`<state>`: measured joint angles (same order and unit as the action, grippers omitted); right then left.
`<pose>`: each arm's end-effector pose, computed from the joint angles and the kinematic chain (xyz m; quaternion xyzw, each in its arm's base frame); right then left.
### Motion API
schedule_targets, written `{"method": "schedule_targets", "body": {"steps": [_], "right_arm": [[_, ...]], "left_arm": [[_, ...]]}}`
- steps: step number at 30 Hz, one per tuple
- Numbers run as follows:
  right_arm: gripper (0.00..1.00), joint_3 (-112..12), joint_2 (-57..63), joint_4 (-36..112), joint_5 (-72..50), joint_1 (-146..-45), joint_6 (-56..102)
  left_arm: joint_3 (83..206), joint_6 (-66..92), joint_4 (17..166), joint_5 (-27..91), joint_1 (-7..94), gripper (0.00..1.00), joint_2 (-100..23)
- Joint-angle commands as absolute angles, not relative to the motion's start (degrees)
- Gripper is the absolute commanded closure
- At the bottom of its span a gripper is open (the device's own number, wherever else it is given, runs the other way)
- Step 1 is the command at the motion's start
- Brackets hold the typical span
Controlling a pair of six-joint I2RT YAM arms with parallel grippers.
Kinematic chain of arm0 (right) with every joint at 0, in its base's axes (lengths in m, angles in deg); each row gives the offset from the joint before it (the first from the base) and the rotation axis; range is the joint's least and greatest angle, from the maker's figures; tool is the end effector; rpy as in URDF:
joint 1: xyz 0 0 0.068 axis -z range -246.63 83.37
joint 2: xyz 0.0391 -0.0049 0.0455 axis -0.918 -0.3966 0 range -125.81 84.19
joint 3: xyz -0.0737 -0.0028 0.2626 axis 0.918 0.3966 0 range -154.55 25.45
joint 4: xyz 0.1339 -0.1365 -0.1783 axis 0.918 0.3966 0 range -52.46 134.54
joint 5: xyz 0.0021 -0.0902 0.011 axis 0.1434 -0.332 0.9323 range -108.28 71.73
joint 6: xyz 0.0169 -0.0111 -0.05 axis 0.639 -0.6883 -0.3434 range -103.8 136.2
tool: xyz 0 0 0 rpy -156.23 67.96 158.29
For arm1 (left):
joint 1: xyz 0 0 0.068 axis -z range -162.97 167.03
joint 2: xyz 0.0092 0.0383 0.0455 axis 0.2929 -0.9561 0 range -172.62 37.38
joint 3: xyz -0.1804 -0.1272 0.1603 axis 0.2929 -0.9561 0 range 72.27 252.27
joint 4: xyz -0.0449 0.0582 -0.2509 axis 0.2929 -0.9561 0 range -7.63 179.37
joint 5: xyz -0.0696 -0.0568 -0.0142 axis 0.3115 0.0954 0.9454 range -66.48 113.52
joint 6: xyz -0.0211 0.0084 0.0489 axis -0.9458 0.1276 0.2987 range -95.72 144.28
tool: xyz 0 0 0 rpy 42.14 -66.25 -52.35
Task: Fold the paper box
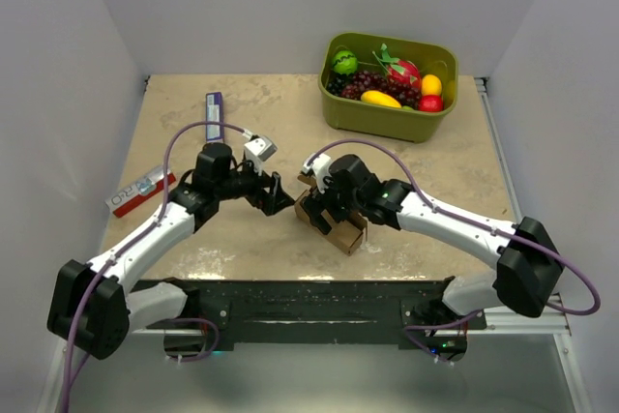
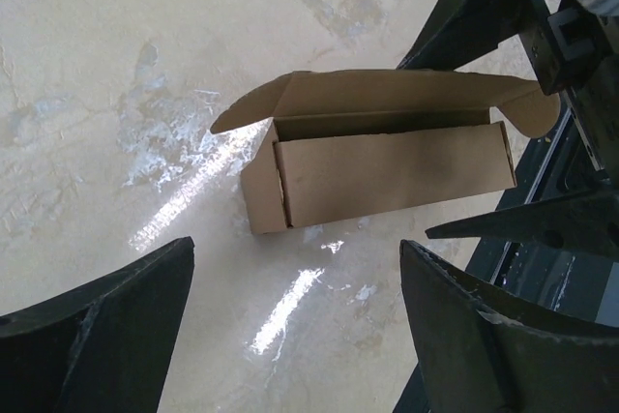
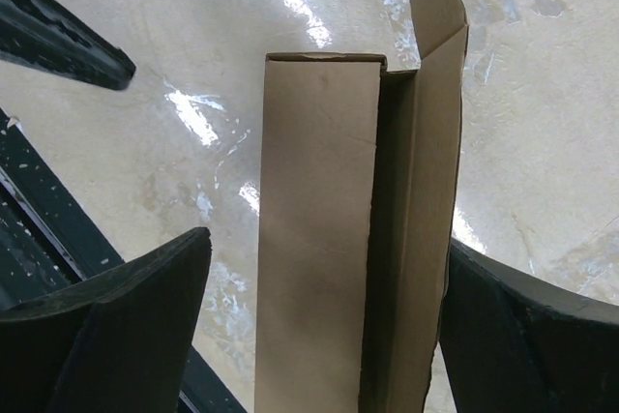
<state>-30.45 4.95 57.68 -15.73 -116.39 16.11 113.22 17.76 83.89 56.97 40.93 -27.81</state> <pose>0.1919 0.2293 0.2554 -0.3951 0.8293 0.1843 0.3497 0.2183 -0.1182 0.2559 0.2680 0.7968 -0.3664 0.3988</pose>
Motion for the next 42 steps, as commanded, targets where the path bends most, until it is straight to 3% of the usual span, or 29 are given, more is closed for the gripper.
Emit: {"method": "schedule_targets", "body": {"steps": [1, 3, 16, 19, 22, 25, 28, 31, 33, 37, 40, 42], "right_arm": [[0.05, -30.2, 5.6, 56.3, -16.5, -116.5, 15.8], [0.01, -30.0, 4.8, 56.3, -16.9, -116.5, 15.8], [0.02, -28.6, 1.1, 55.9, -24.4, -119.7, 15.8], [0.08, -28.6, 0.0, 56.1, -26.2, -120.1, 17.4], [0.27, -28.7, -0.4, 56.1, -26.9, -120.2, 17.3], [0.38, -28.7, -0.4, 55.6, -26.5, -120.2, 17.0], [0.48, -29.2, -0.1, 55.5, -26.0, -120.2, 16.6], [0.5, -29.7, -0.3, 55.2, -24.4, -120.2, 12.3], [0.48, -30.1, -0.6, 54.6, -23.3, -120.2, 9.9], [0.13, -32.2, -1.1, 55.2, -24.0, -120.2, 9.5], [0.02, -33.2, 1.5, 55.8, -24.5, -120.2, 11.2], [0.01, -33.2, 3.4, 57.0, -24.8, -120.2, 12.9]], "left_arm": [[113.4, 16.5, 84.3, 55.3, 42.6, 0.12, -29.5], [113.6, 16.2, 84.0, 54.9, 43.0, 0.14, -30.9], [114.0, 15.3, 83.8, 53.2, 43.3, 0.16, -32.4], [114.1, 15.4, 83.7, 52.9, 43.3, 0.16, -32.3], [114.2, 15.5, 83.6, 52.5, 43.3, 0.16, -32.1], [114.2, 15.8, 83.3, 52.1, 43.3, 0.16, -31.5], [114.3, 16.5, 82.8, 51.8, 43.3, 0.16, -30.6], [114.1, 17.9, 82.9, 52.5, 43.3, 0.15, -28.4], [113.8, 18.6, 82.8, 53.0, 43.3, 0.14, -27.2], [113.4, 20.5, 82.5, 52.2, 43.3, 0.12, -23.7], [113.0, 21.5, 82.3, 51.5, 43.3, 0.12, -22.3], [112.9, 22.0, 82.0, 50.2, 43.3, 0.12, -21.8]]}}
